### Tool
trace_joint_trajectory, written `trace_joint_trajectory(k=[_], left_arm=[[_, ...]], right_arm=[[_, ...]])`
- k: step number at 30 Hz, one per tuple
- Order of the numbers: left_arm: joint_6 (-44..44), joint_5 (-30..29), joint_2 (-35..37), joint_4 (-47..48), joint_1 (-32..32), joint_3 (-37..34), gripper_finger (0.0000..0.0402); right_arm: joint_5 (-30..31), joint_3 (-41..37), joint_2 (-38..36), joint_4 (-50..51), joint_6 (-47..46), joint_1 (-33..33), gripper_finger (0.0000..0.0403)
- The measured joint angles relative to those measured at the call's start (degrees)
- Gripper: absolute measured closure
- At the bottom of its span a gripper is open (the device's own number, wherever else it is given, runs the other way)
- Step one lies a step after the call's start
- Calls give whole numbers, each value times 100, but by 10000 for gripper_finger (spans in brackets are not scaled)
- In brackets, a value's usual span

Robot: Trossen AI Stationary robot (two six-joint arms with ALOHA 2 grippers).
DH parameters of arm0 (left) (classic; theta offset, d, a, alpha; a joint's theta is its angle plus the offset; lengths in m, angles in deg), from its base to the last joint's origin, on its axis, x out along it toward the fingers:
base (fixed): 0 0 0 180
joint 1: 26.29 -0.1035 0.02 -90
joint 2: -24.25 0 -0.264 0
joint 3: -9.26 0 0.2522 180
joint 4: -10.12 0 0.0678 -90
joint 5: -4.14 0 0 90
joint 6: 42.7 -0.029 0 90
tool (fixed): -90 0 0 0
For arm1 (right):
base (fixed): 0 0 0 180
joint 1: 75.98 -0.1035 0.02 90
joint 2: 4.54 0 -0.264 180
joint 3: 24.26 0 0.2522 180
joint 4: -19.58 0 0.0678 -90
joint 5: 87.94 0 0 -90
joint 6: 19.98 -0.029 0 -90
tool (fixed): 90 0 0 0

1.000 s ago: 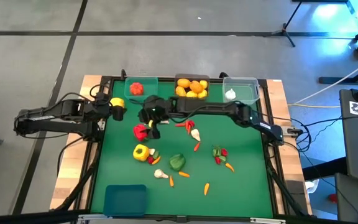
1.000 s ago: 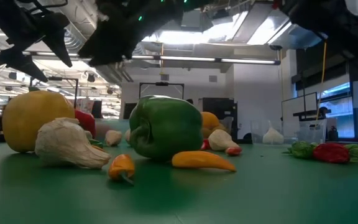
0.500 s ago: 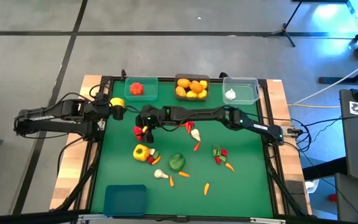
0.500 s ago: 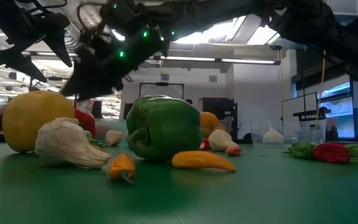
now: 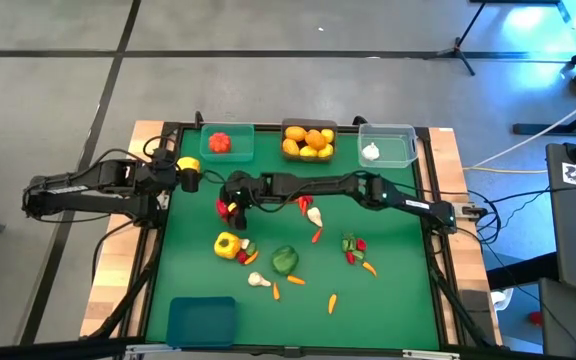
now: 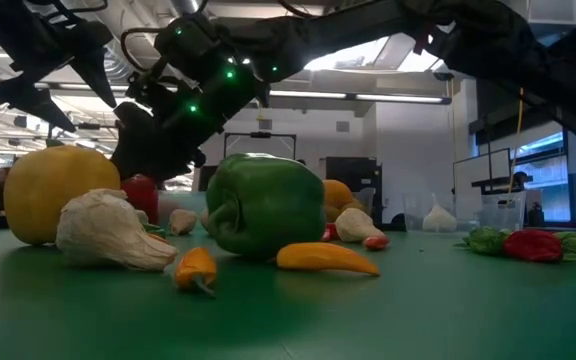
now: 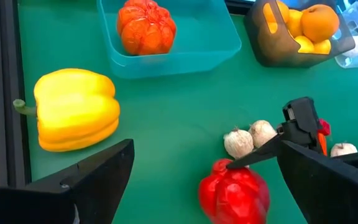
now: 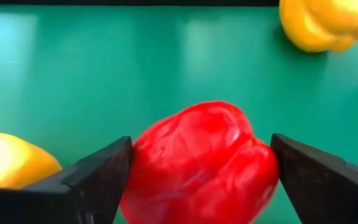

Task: Sort produce into baskets
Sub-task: Put the red bell pepper into the light blue bin

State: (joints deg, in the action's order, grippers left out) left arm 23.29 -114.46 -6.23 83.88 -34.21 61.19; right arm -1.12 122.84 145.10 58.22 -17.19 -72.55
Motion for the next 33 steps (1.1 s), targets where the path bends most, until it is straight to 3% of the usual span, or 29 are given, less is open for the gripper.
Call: trace_joint_trajectory(k=[4, 15, 24, 33], left_arm=[[3, -37, 0, 0, 0, 0, 13], [-92, -42, 0, 7, 0, 0, 13], [-138, -45, 0, 114, 0, 0, 13], [-142, -85, 0, 114, 0, 0, 13]], right_arm=[[-379, 7, 31, 379, -446, 47, 57], [-478, 49, 6, 705, -621, 36, 151], [-503, 122, -304, 973, -697, 156, 155], [-225, 143, -680, 646, -753, 808, 158]])
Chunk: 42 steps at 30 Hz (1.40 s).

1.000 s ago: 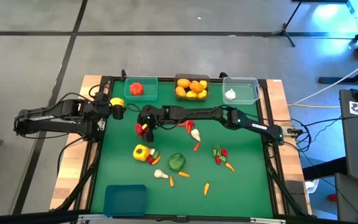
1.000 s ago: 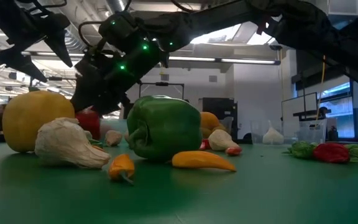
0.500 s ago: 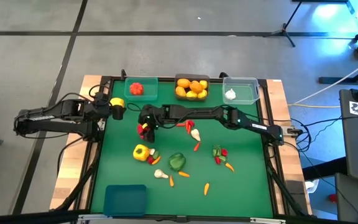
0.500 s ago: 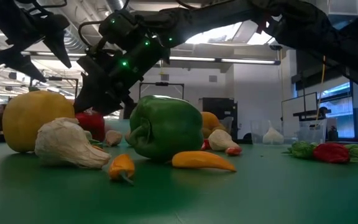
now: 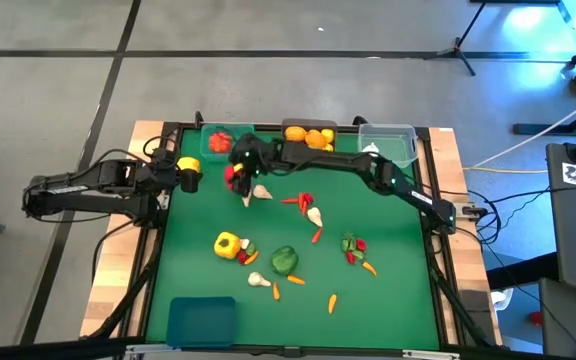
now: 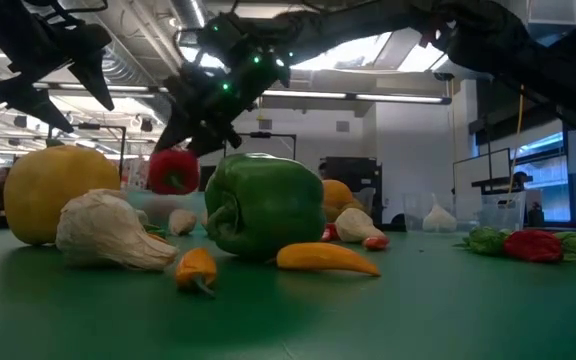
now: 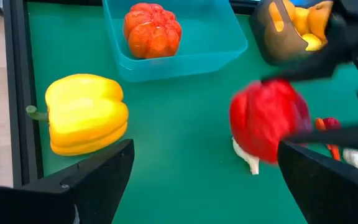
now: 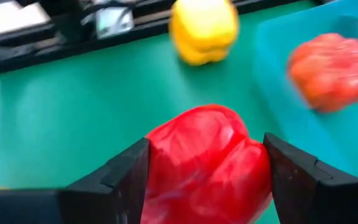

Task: Sort produce into baskets
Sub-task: Put the red bell pepper into the light blue bin

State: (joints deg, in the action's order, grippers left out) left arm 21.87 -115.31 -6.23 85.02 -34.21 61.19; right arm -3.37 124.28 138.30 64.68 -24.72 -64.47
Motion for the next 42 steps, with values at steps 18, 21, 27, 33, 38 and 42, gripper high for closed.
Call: trace_joint_trajectory(k=[18, 21, 27, 33, 38, 42], left_arm=[[11, -127, 0, -2, 0, 0, 13], [20, -175, 1, -2, 0, 0, 13], [51, -212, 1, -3, 0, 0, 13], [109, -219, 2, -3, 0, 0, 13], [109, -221, 2, -4, 0, 0, 13], [109, -221, 2, -4, 0, 0, 13]], right_arm=[[-86, -30, -11, -1165, -774, 1005, 155], [95, -32, -11, -1088, -725, 1063, 155], [69, -32, -11, -1009, -719, 1157, 155], [229, -34, -15, -1023, -699, 1155, 137], [179, -34, -15, -1017, -692, 1219, 91], [186, -34, -15, -1018, -692, 1267, 61]])
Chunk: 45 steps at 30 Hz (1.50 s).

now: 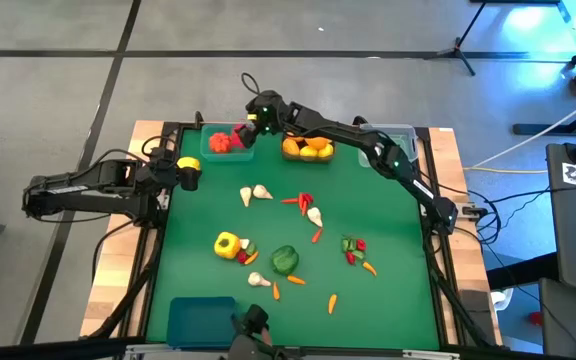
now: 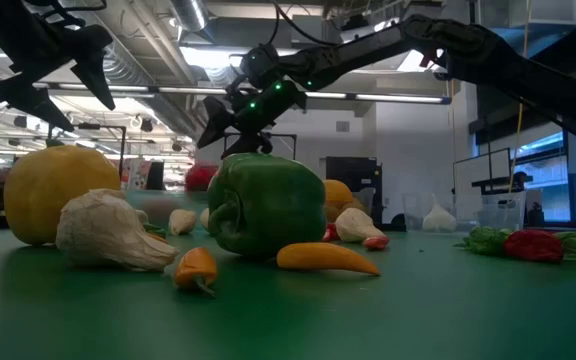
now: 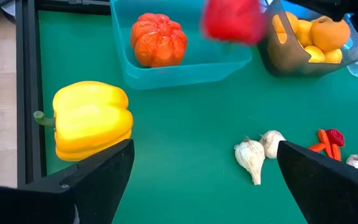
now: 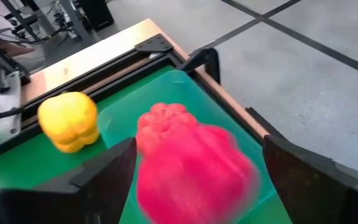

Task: Sort produce into baskets
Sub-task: Put the red bell pepper into the light blue bin, then put the green bell pepper into the light blue bin

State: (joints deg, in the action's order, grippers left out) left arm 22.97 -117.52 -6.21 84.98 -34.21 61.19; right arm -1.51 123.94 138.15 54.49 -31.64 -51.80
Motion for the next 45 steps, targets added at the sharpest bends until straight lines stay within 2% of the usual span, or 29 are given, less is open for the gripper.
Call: trace_joint_trajectory(k=[6, 8, 10, 14, 18, 20, 22, 25, 28, 32, 35, 41, 45], left_arm=[[0, -2, -1, 0, 0, 0, 13], [0, -2, 0, 0, 0, 0, 13], [-1, -3, -2, 2, 0, 0, 13], [-78, -4, 0, 1, 0, 0, 13], [-114, -5, -1, 2, 0, 0, 13], [-143, -9, 0, 2, 0, 0, 13], [-193, -11, 0, 2, 0, 0, 13], [-218, -13, 0, 2, 0, 0, 13], [-219, -13, 0, 2, 0, 0, 13], [-225, -13, 0, 2, 0, 0, 13], [-313, -11, -1, 2, 0, 0, 13], [-398, 21, 0, 2, 0, 0, 13], [-633, 91, 0, 2, 0, 0, 13]], right_arm=[[-54, 0, -2, 4, -2, 33, 59], [-283, 22, -2, 24, -2, 33, 63], [-807, 42, -18, 26, -8, 30, 66], [-2369, 44, -294, 480, 102, -7, 67], [-3983, 48, -599, 1806, 848, -212, 68], [-4266, 46, -718, 2708, 1397, -429, 68], [-4137, 46, -829, 3598, 2122, -718, 68], [-3366, 46, -883, 4677, 3074, -1265, 68], [-2725, -36, -854, 4862, 3391, -1814, 68], [-2485, -33, -856, 4803, 3385, -2356, 68], [-2170, 0, -856, 4683, 3160, -2471, 68], [-1121, 57, -957, 5315, 3283, -2850, 68], [-938, 55, -957, 5857, 3240, -3293, 68]])
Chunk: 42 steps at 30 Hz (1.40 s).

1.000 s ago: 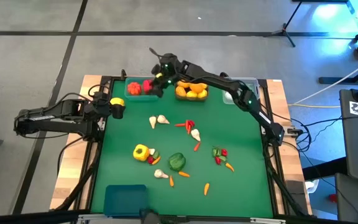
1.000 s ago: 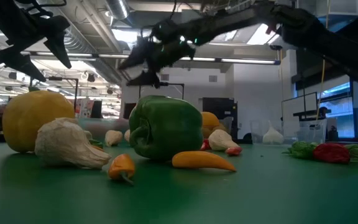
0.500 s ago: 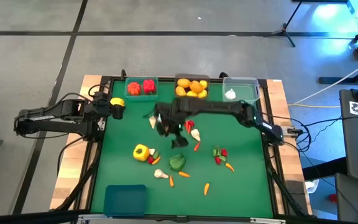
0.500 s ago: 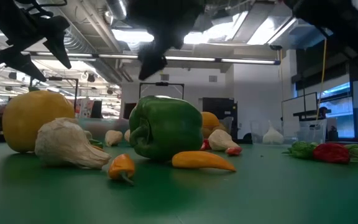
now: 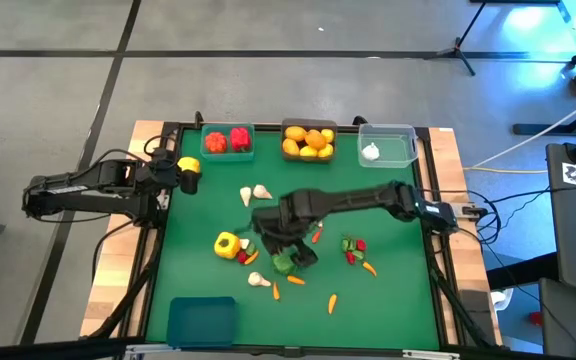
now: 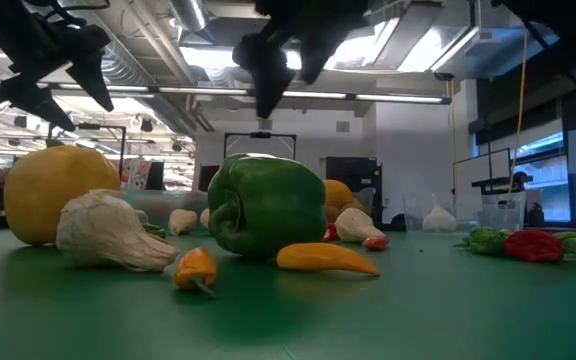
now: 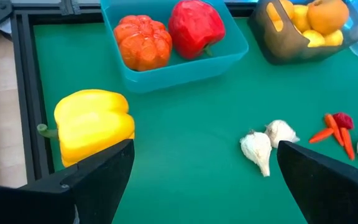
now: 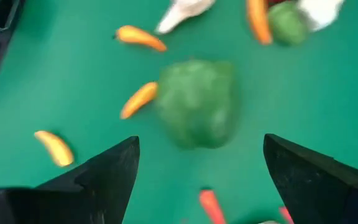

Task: Sort produce into baskets
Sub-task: Put the green bell pepper into the light blue bin

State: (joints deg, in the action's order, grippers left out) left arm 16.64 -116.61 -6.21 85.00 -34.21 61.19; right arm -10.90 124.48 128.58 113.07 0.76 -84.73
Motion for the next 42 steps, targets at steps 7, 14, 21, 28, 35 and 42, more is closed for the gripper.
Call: trace_joint_trajectory(k=[7, 14, 21, 28, 35, 42], left_arm=[[-234, 224, 0, 1, 0, 0, 13], [-396, 248, 0, 3, 0, 0, 13], [-329, 353, 0, 45, 0, 0, 13], [-288, 364, -2, 239, 0, -33, 13], [-291, 365, -2, 240, 0, -33, 13], [-296, 361, 8, 247, 2, -33, 13]], right_arm=[[888, -2, 0, -322, -601, -579, 68], [1114, -172, 23, -833, -697, -768, 68], [1333, -173, 94, -992, -1506, -800, 68], [1531, -170, 289, -896, -725, -768, 62], [1597, -173, 460, -675, -870, -773, 16], [1458, -168, 786, -548, -868, -656, 13]])
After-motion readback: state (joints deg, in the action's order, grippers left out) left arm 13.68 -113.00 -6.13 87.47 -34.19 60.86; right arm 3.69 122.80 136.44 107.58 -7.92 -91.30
